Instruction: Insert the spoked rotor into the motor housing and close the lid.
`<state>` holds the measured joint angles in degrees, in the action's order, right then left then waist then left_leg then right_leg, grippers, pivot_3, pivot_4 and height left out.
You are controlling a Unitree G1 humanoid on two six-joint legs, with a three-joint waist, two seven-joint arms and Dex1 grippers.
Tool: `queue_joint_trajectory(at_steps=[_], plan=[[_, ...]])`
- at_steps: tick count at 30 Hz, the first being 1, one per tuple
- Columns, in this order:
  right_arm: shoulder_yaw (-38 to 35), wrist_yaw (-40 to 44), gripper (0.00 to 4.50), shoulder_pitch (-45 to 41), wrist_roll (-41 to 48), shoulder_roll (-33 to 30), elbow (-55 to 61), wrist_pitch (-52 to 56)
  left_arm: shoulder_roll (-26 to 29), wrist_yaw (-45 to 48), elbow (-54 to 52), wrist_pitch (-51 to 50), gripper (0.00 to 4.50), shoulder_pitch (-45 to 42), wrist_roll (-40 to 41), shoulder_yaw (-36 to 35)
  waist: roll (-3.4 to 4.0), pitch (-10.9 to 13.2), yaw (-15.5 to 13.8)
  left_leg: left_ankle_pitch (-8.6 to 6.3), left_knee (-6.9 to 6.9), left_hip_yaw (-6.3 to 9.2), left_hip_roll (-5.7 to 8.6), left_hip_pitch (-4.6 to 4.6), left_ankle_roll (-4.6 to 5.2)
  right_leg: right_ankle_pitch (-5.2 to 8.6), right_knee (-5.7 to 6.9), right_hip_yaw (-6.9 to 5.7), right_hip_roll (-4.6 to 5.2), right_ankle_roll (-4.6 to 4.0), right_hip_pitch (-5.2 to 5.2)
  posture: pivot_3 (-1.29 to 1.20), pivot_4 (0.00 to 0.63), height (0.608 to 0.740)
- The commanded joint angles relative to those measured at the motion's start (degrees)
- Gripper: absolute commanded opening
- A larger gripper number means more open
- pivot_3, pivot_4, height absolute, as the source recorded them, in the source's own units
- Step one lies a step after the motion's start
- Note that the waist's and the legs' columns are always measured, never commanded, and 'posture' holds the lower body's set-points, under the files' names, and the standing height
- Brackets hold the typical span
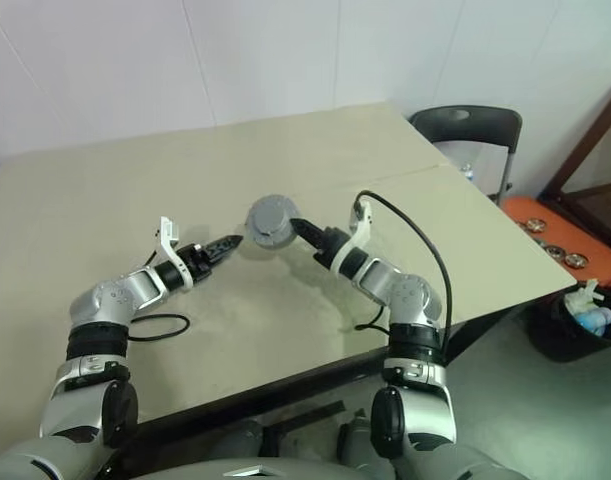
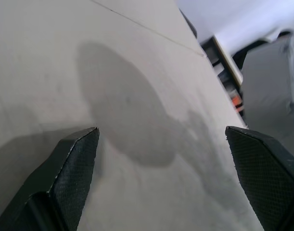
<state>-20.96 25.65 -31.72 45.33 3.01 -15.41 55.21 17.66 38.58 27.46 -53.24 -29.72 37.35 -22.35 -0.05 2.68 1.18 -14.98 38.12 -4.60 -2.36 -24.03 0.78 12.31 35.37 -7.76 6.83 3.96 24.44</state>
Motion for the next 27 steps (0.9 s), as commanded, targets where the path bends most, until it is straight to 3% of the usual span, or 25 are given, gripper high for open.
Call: queue_joint_trajectory(at_steps=[1,6,13,24,27], plan=[[0.0,0.8,1.29,-1.3,3.3,0.8,4.0,-1.7,-0.6,0.3,-4.3,-5.7,4.47,0.1,5.9,-2.2,0.0,0.0,0.0,0.02,0.0,0.01,0.0,0.0,-0.04,0.0,0.01,0.0,-0.01,-0.01,0.0,0.0,0.0,0.74],[0.4,0.7,1.29,-1.0,3.5,0.9,3.8,-1.9,-2.1,0.2,-7.9,-11.0,4.47,1.2,11.7,-3.8,-0.01,0.0,-0.1,0.09,0.0,0.06,0.0,0.01,-0.16,-0.02,0.06,0.04,-0.03,-0.03,-0.01,0.0,0.0,0.74],[0.7,0.7,1.29,-0.9,3.6,0.7,3.5,-2.0,-4.7,-1.5,-8.3,-11.7,4.47,1.6,13.8,-3.5,-0.01,0.0,-0.1,0.11,0.0,0.04,0.03,0.05,-0.18,-0.03,0.1,0.08,-0.05,-0.05,-0.01,0.0,0.0,0.74],[1.4,0.8,1.29,-0.7,3.6,0.9,3.0,-2.2,-15.4,-4.3,1.7,-0.5,4.47,-5.4,13.4,-5.1,-0.04,0.0,-0.2,0.13,0.03,0.05,0.39,0.05,-0.19,-0.03,0.1,0.63,-0.12,-0.04,-0.04,0.0,0.0,0.74],[1.3,0.7,1.29,-0.7,3.7,0.6,3.2,-2.4,-17.0,-5.7,5.5,3.5,3.84,-7.1,12.4,-5.5,-0.05,0.0,-0.2,0.13,0.03,0.04,0.5,0.05,-0.18,-0.03,0.09,0.81,-0.12,-0.03,-0.04,0.0,0.0,0.74]])
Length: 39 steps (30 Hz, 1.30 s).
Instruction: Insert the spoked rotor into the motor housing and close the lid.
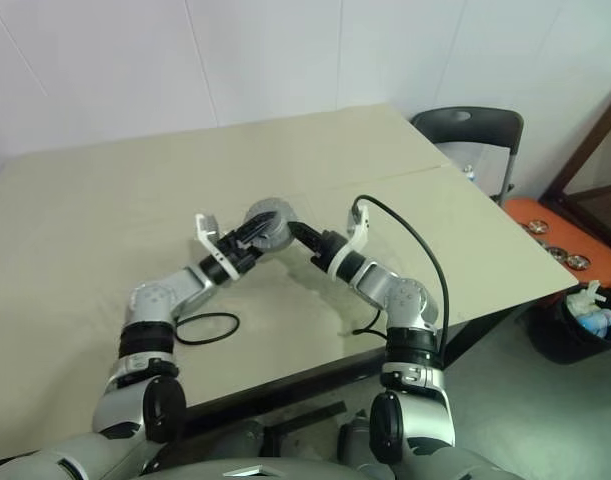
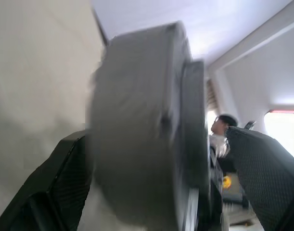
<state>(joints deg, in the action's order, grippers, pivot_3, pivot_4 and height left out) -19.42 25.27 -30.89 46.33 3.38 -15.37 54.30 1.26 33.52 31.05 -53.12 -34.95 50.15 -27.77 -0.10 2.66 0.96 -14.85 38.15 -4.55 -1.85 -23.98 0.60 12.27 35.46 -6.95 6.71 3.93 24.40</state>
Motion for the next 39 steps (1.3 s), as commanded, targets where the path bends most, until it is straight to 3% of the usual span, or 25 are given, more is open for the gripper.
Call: queue_joint_trajectory(at_steps=[1,3,8,19,20,26,32,39], plan=[[-0.4,1.0,1.29,-1.6,2.8,0.1,3.1,-1.6,-0.7,-0.7,2.5,3.7,3.53,-2.0,-0.6,0.1,-0.01,0.0,0.0,0.0,0.0,0.0,0.01,0.0,0.0,-0.01,0.0,0.02,0.0,0.01,0.0,0.0,0.0,0.74],[-0.7,0.8,1.29,-1.6,3.0,-0.1,3.2,-1.6,-0.3,0.2,2.9,3.3,2.87,-1.7,-0.7,0.8,-0.01,0.0,0.1,0.0,0.0,-0.01,0.01,0.0,0.0,-0.01,0.0,0.03,0.0,0.03,0.0,0.0,0.0,0.74],[-0.8,1.0,1.29,-1.7,3.2,-0.8,2.8,-1.8,0.7,3.5,1.0,2.2,2.26,-0.8,1.2,0.8,-0.01,0.0,0.2,0.0,0.0,0.0,-0.01,0.01,0.0,-0.02,0.04,0.02,-0.04,0.03,0.01,0.0,0.0,0.74],[-3.5,0.1,1.29,-3.3,8.4,0.2,2.2,-1.6,-2.6,5.7,0.4,2.4,2.18,-1.4,5.6,0.3,-0.01,0.0,0.1,0.0,0.04,0.01,0.01,0.01,0.01,-0.02,0.03,0.09,-0.04,0.04,-0.01,0.0,0.0,0.74],[-3.5,-0.3,1.93,-3.3,8.4,0.2,2.3,-2.0,-3.1,5.9,0.6,2.4,2.18,-1.6,6.0,0.2,-0.01,0.0,0.0,0.0,0.04,0.01,0.01,0.01,0.01,-0.02,0.03,0.09,-0.04,0.04,-0.01,0.0,0.0,0.74],[-3.6,-2.4,3.85,-4.6,7.9,-0.3,0.4,-3.3,-5.8,5.2,3.8,5.6,2.18,-4.0,7.8,-2.5,-0.02,0.0,0.0,0.0,0.04,0.01,0.01,0.01,0.01,-0.02,0.03,0.1,-0.04,0.04,-0.02,0.0,0.0,0.74],[-4.7,-3.4,3.88,-4.7,8.7,-0.2,0.0,-5.3,-6.6,0.3,7.7,15.6,2.16,-7.1,7.7,-7.5,-0.03,0.0,0.2,0.0,0.05,0.02,0.01,0.02,0.01,-0.02,0.05,0.09,-0.06,0.04,-0.02,0.0,0.0,0.74],[-4.2,-3.6,3.88,-4.3,8.6,-0.8,0.2,-6.2,-3.7,-7.6,13.5,34.5,2.16,-12.3,8.0,-16.2,-0.04,0.0,0.1,0.0,0.04,0.02,0.0,0.02,0.01,-0.04,0.04,0.09,-0.06,0.06,-0.01,0.0,0.0,0.74]])
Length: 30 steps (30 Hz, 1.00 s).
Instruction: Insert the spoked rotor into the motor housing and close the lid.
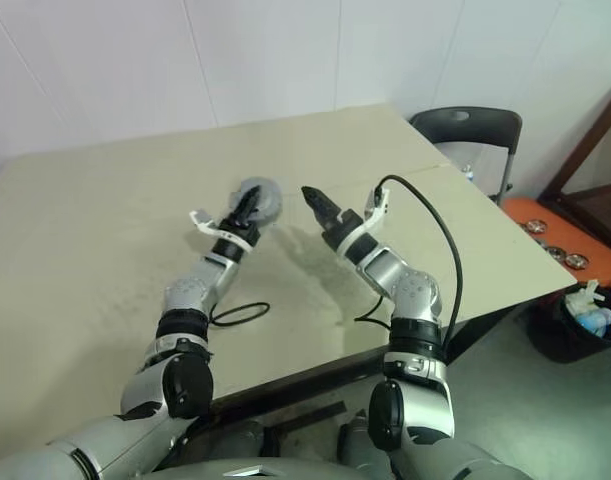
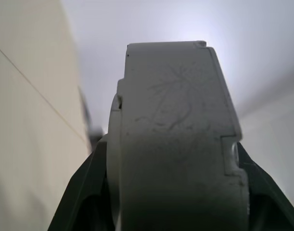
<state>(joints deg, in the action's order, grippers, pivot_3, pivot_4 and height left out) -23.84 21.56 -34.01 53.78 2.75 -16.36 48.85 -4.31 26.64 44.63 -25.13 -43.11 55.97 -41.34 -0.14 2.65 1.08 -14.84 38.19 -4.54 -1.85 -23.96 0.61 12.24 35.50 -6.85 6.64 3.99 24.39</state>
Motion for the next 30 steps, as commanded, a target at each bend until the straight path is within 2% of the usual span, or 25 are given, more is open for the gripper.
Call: queue_joint_trajectory(at_steps=[1,5,10,17,24,30], plan=[[0.3,0.2,3.88,-1.1,1.1,-0.1,1.3,-0.8,2.5,-1.4,1.0,8.5,2.16,-4.6,2.1,-3.5,-0.01,0.0,-0.1,0.0,0.0,-0.01,0.0,0.0,0.0,0.0,0.0,0.0,0.0,0.0,0.0,0.0,0.0,0.74],[1.0,0.4,3.88,-0.9,1.4,0.0,1.9,-0.7,6.4,-4.5,5.7,19.4,2.16,-6.3,-2.1,-4.0,-0.04,0.0,-0.1,0.0,0.0,-0.05,0.01,-0.01,0.0,-0.01,-0.01,0.0,0.0,0.02,0.0,0.0,0.0,0.74],[2.0,0.8,3.88,-0.4,0.7,-0.3,1.9,-1.3,11.4,-2.9,9.8,22.8,2.16,-5.0,-4.2,-3.8,-0.12,-0.1,-0.3,0.0,0.02,-0.11,0.04,-0.07,0.0,-0.03,-0.04,-0.01,-0.01,0.04,-0.02,0.0,0.0,0.74],[3.5,1.5,3.88,0.4,-0.5,-1.0,2.0,-2.7,16.5,-5.4,13.0,32.1,2.16,-1.0,-13.4,-0.4,-0.19,-0.1,-0.1,0.0,0.02,-0.12,0.03,-0.06,-0.01,-0.04,-0.04,0.0,-0.03,0.06,-0.02,0.0,0.0,0.74],[4.9,2.6,3.88,0.2,-1.6,-1.2,0.8,-3.5,17.7,-2.5,10.5,30.2,2.16,2.3,-10.2,-3.6,-0.25,-0.1,0.0,0.0,0.03,-0.12,0.01,-0.05,-0.01,-0.04,-0.01,0.0,-0.03,0.06,-0.02,0.0,0.0,0.74],[5.3,3.3,3.88,-0.2,-1.8,-1.7,0.0,-3.8,16.1,-4.6,6.8,31.2,2.16,5.2,-9.0,-4.3,-0.3,-0.2,0.1,0.0,0.03,-0.14,0.0,-0.01,-0.01,-0.04,0.02,0.03,-0.03,0.06,-0.03,0.0,0.0,0.74]])
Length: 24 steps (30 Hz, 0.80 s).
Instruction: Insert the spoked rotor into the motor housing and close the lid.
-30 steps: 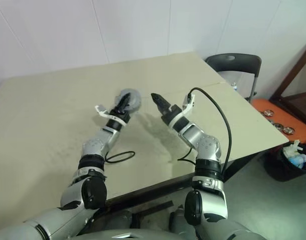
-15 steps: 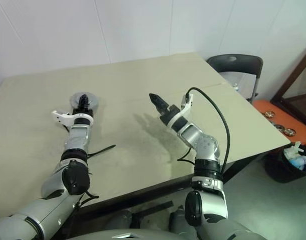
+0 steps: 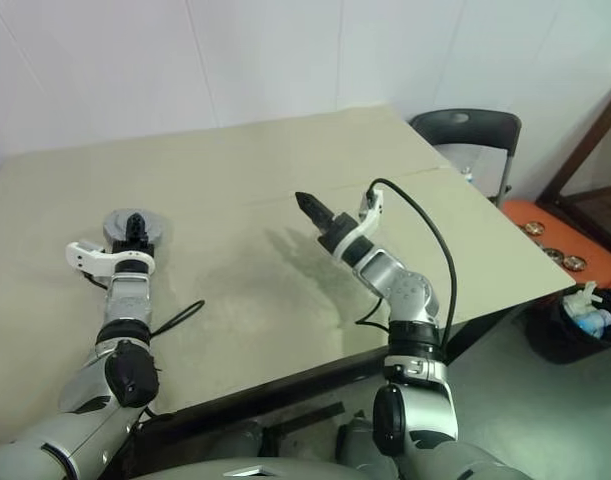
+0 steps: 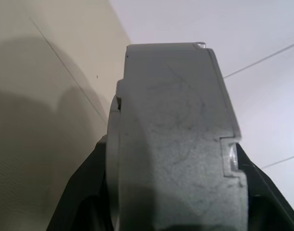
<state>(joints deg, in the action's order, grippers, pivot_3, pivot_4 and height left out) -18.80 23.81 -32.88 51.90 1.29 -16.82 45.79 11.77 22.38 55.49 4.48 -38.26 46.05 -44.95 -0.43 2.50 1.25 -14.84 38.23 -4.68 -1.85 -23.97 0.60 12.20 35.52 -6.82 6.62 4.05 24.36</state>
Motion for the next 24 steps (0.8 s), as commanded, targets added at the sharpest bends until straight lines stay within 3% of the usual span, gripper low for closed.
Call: queue_joint_trajectory(at_steps=[1,24], plan=[[0.3,1.1,3.88,-1.4,0.0,-0.3,0.3,-0.7,-0.2,-1.0,-4.6,2.0,2.16,0.9,0.7,-0.6,-0.01,0.0,0.0,0.0,0.0,0.0,0.0,0.0,0.0,0.0,0.01,0.0,0.0,0.0,0.0,0.0,0.0,0.74],[0.9,2.4,3.88,-2.0,-1.4,-0.8,-1.1,-0.8,-0.6,-15.3,-3.9,7.3,2.16,4.9,-3.5,0.7,-0.03,0.0,1.5,-0.01,-0.02,0.03,-0.06,0.72,-0.01,0.0,0.07,0.11,0.0,0.0,-0.61,0.0,0.0,0.74]])
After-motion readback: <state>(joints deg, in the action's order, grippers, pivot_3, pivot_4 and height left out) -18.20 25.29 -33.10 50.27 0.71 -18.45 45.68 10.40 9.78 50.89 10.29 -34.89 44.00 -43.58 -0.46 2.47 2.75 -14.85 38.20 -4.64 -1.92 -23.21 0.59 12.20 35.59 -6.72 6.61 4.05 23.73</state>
